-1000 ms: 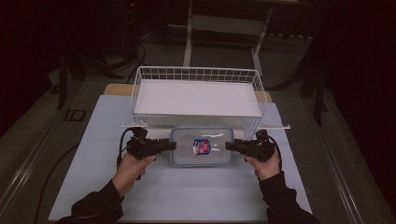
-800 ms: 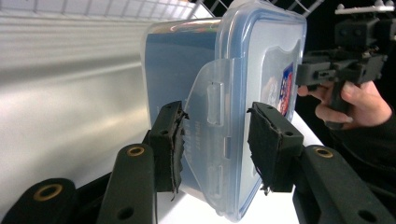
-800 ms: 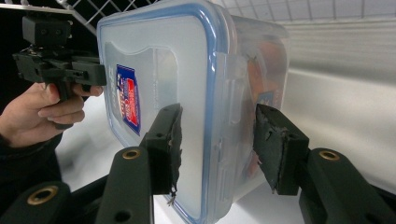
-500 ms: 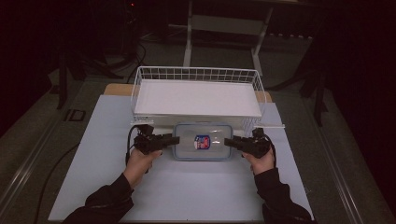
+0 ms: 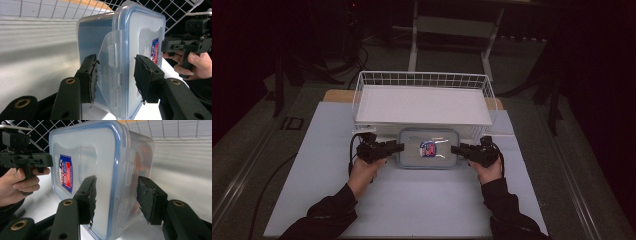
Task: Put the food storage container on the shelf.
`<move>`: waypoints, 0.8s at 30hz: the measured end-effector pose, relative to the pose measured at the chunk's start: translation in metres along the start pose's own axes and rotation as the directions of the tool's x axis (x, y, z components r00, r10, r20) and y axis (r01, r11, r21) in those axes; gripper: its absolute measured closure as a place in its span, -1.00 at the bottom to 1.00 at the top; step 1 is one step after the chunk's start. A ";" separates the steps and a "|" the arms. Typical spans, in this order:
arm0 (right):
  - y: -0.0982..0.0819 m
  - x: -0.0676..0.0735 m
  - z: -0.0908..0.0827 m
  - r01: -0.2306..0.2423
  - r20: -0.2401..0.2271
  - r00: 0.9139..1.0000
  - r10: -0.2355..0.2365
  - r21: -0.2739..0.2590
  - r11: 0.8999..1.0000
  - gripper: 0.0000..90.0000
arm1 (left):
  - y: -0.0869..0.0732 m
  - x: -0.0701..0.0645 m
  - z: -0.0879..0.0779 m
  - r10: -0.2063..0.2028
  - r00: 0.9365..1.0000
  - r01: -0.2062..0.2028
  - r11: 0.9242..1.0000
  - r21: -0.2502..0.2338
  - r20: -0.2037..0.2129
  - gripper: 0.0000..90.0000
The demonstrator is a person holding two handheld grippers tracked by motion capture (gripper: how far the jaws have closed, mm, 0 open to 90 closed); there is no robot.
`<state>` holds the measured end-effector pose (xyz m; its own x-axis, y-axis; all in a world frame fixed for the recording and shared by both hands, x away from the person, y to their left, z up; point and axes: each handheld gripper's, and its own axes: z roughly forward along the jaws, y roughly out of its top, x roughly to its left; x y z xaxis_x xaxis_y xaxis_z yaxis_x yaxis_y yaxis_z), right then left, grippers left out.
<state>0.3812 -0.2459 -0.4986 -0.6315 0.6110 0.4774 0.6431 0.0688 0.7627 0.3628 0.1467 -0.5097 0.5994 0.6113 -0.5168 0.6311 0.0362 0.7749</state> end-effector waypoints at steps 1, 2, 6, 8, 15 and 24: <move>-0.001 -0.001 0.001 0.000 -0.006 1.000 0.000 -0.001 1.000 0.11 | 0.000 0.001 0.000 -0.005 1.000 0.005 1.000 -0.006 0.002 0.18; -0.002 -0.002 0.001 -0.002 -0.011 1.000 0.002 -0.005 1.000 0.11 | -0.001 0.002 0.001 -0.010 1.000 0.011 1.000 -0.015 0.008 0.18; -0.004 -0.002 0.003 -0.004 0.005 1.000 0.004 -0.024 1.000 0.08 | -0.002 0.002 0.005 -0.006 1.000 0.006 0.999 -0.032 -0.012 0.12; -0.005 -0.001 0.005 -0.003 0.024 1.000 0.004 -0.028 1.000 0.07 | -0.005 0.003 0.008 -0.008 1.000 0.007 0.999 -0.036 -0.030 0.05; -0.003 0.004 0.009 0.018 0.078 0.997 -0.013 -0.054 0.998 0.12 | -0.005 0.004 0.011 0.004 0.998 -0.007 0.998 -0.057 -0.066 -0.02; 0.000 0.009 0.012 0.022 0.159 0.987 -0.010 -0.074 0.997 -0.01 | 0.000 0.000 0.017 0.044 0.986 -0.058 0.994 -0.088 -0.158 -0.09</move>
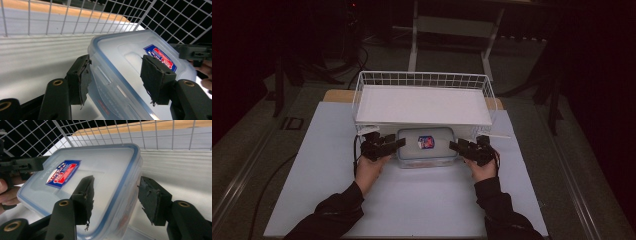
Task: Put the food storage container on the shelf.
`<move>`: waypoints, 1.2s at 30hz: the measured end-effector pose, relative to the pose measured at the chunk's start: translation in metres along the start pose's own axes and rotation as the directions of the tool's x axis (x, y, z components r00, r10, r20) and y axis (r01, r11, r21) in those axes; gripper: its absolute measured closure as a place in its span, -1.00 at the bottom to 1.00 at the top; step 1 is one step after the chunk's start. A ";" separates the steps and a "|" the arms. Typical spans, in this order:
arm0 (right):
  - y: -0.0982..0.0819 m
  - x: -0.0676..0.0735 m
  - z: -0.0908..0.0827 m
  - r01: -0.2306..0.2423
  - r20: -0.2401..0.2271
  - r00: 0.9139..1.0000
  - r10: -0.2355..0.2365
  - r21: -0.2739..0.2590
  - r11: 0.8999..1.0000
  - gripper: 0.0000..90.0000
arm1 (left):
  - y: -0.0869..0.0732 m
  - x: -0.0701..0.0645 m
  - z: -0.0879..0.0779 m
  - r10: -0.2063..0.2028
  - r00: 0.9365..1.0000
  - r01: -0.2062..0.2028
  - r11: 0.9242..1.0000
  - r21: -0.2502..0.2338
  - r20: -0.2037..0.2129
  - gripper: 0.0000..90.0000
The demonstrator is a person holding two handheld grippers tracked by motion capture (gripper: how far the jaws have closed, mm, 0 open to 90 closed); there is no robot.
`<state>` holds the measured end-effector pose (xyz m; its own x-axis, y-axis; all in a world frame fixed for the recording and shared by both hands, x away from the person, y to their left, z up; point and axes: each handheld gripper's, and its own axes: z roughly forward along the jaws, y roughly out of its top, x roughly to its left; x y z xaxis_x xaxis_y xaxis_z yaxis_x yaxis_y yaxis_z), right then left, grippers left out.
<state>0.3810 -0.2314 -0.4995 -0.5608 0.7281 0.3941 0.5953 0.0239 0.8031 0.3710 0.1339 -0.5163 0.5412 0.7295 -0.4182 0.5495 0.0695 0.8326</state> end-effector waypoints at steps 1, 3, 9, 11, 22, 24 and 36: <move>0.000 -0.001 0.001 0.008 0.004 1.000 -0.008 -0.006 1.000 -0.03 | 0.000 0.000 0.000 0.001 1.000 -0.001 1.000 -0.001 -0.005 -0.11; 0.000 0.000 0.000 0.001 0.008 1.000 -0.001 0.001 1.000 -0.03 | 0.001 -0.001 0.000 0.012 1.000 -0.012 1.000 0.001 -0.013 -0.11; 0.001 0.011 -0.006 0.062 0.015 0.998 -0.061 -0.025 0.998 -0.08 | 0.000 -0.006 -0.006 0.046 0.999 -0.046 0.999 0.001 -0.029 -0.22; 0.001 0.015 -0.009 0.073 0.018 0.997 -0.073 -0.031 0.997 -0.08 | 0.000 -0.007 -0.010 0.051 0.999 -0.051 0.999 0.004 -0.016 -0.29; -0.003 0.037 -0.023 0.108 -0.014 0.994 -0.108 -0.042 0.993 -0.11 | 0.000 -0.016 -0.030 0.076 0.993 -0.079 0.996 0.028 0.095 -0.69; -0.005 0.041 -0.024 0.109 -0.023 0.994 -0.110 -0.044 0.993 -0.12 | 0.000 -0.018 -0.034 0.083 0.990 -0.087 0.996 0.029 0.113 -0.70; -0.021 0.063 -0.023 0.159 -0.055 0.986 -0.160 -0.017 0.987 0.03 | -0.003 -0.030 -0.071 0.114 0.982 -0.122 0.991 0.048 0.151 -1.00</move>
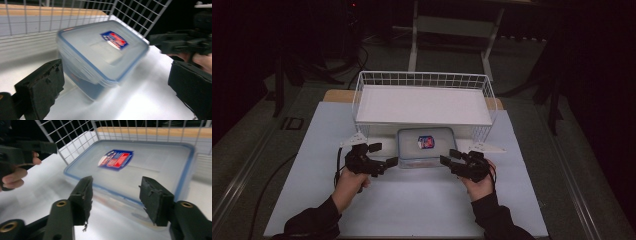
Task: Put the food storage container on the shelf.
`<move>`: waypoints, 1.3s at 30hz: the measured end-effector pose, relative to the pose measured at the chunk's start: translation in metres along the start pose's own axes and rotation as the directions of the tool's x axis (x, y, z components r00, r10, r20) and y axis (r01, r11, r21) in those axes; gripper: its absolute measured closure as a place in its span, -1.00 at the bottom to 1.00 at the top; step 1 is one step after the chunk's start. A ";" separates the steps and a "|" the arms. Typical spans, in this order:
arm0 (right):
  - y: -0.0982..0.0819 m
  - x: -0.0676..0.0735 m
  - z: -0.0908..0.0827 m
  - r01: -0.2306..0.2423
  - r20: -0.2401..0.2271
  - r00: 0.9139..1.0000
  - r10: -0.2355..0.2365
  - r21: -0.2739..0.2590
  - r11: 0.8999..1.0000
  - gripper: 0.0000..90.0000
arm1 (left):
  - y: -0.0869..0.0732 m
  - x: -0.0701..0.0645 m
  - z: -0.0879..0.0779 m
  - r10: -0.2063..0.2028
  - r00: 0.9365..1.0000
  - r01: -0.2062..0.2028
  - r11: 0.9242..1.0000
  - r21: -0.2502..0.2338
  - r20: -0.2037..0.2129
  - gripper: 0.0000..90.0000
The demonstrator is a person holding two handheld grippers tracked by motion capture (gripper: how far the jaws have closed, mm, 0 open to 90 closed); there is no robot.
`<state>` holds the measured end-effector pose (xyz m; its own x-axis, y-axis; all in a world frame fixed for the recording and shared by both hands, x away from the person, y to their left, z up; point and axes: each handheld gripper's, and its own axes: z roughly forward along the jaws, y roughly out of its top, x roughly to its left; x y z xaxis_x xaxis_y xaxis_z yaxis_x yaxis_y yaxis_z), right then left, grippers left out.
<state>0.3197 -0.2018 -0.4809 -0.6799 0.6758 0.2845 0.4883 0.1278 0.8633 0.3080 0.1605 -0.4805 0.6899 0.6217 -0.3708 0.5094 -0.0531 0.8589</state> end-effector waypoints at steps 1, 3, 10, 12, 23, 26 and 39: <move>-0.001 0.002 0.001 0.005 -0.004 1.000 -0.005 0.005 1.000 0.05 | 0.000 -0.001 -0.003 -0.004 1.000 0.004 1.000 0.011 0.021 -1.00; -0.002 0.006 0.002 0.009 -0.013 1.000 -0.009 0.014 1.000 0.12 | -0.002 -0.005 -0.009 0.003 1.000 -0.004 1.000 0.022 0.018 -1.00; -0.008 0.018 0.010 0.054 -0.036 0.998 -0.052 0.057 0.997 0.45 | -0.009 -0.013 -0.028 0.023 1.000 -0.023 0.999 0.022 -0.020 -1.00; -0.010 0.021 0.014 0.067 -0.047 0.997 -0.064 0.079 0.995 0.64 | -0.014 -0.013 -0.030 0.034 0.999 -0.033 0.999 0.031 -0.026 -1.00; -0.020 0.020 0.030 0.065 -0.057 0.997 -0.057 0.151 0.986 1.00 | -0.036 -0.015 -0.029 0.061 0.997 -0.059 0.997 0.054 -0.039 -1.00; -0.021 0.018 0.034 0.071 -0.044 0.997 -0.065 0.156 0.985 1.00 | -0.038 -0.013 -0.028 0.061 0.997 -0.058 0.996 0.061 -0.041 -1.00; -0.018 0.014 0.056 0.062 -0.020 0.998 -0.060 0.164 0.984 1.00 | -0.041 -0.013 -0.027 0.090 0.994 -0.086 0.994 0.059 -0.063 -1.00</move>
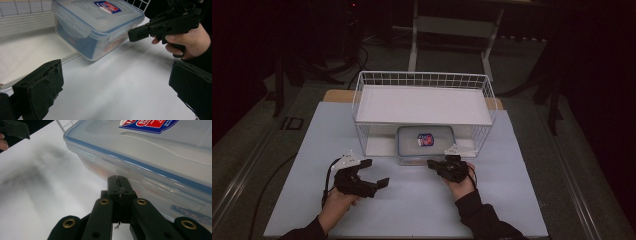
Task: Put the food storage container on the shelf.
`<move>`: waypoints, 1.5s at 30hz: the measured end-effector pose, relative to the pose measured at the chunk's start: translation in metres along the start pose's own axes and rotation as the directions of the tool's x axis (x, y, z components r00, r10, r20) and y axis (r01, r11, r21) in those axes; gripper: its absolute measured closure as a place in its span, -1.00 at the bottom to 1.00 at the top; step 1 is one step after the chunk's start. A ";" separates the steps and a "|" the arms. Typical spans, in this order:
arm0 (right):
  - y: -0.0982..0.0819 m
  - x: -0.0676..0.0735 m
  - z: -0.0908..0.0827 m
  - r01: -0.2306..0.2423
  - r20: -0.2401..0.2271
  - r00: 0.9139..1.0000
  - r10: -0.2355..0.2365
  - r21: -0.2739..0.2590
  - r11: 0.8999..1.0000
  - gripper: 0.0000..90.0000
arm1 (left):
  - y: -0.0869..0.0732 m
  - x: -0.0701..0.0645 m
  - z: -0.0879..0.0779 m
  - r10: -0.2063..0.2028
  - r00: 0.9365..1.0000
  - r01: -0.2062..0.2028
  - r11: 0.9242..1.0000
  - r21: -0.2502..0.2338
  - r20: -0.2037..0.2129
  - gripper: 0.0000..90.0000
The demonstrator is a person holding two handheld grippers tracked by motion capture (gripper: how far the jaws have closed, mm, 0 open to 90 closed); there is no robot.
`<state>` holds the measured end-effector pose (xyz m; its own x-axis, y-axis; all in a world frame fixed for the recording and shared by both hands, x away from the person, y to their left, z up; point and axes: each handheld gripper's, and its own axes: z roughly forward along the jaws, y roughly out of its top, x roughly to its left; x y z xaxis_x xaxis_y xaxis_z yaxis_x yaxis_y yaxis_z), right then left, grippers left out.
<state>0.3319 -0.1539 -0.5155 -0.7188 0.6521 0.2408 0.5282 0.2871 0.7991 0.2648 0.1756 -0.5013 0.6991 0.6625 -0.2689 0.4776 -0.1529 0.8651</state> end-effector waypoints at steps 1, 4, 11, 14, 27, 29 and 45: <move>0.001 0.000 0.001 0.001 0.003 1.000 -0.001 -0.002 1.000 1.00 | 0.000 0.000 0.000 -0.001 1.000 0.001 1.000 -0.005 0.001 -1.00; 0.004 -0.002 0.006 -0.004 0.008 1.000 0.004 -0.004 1.000 1.00 | -0.001 0.001 0.000 0.003 1.000 -0.003 1.000 -0.018 -0.006 -1.00; 0.013 -0.006 0.018 0.000 0.033 0.999 0.000 -0.013 1.000 1.00 | -0.002 0.000 0.001 0.005 1.000 -0.005 1.000 -0.011 0.005 -1.00; 0.016 -0.008 0.022 0.010 0.048 0.999 -0.009 -0.014 1.000 1.00 | -0.002 0.000 0.001 0.007 1.000 -0.007 1.000 -0.013 0.006 -1.00; 0.027 -0.022 0.034 -0.029 0.076 0.997 0.031 -0.039 0.999 1.00 | -0.001 0.000 -0.002 0.014 1.000 -0.014 0.999 -0.037 -0.007 -1.00; 0.029 -0.023 0.036 -0.027 0.076 0.997 0.030 -0.043 0.999 1.00 | -0.001 0.000 -0.002 0.013 1.000 -0.014 0.999 -0.038 -0.008 -1.00; 0.031 -0.019 0.032 -0.053 0.045 0.997 0.057 -0.070 0.996 0.85 | -0.001 -0.003 -0.002 0.016 1.000 -0.016 0.999 -0.036 -0.004 -1.00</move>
<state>0.3767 -0.1352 -0.5130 -0.6669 0.6980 0.2609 0.5330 0.2021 0.8216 0.2610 0.1755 -0.5005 0.7047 0.6627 -0.2535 0.4469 -0.1370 0.8840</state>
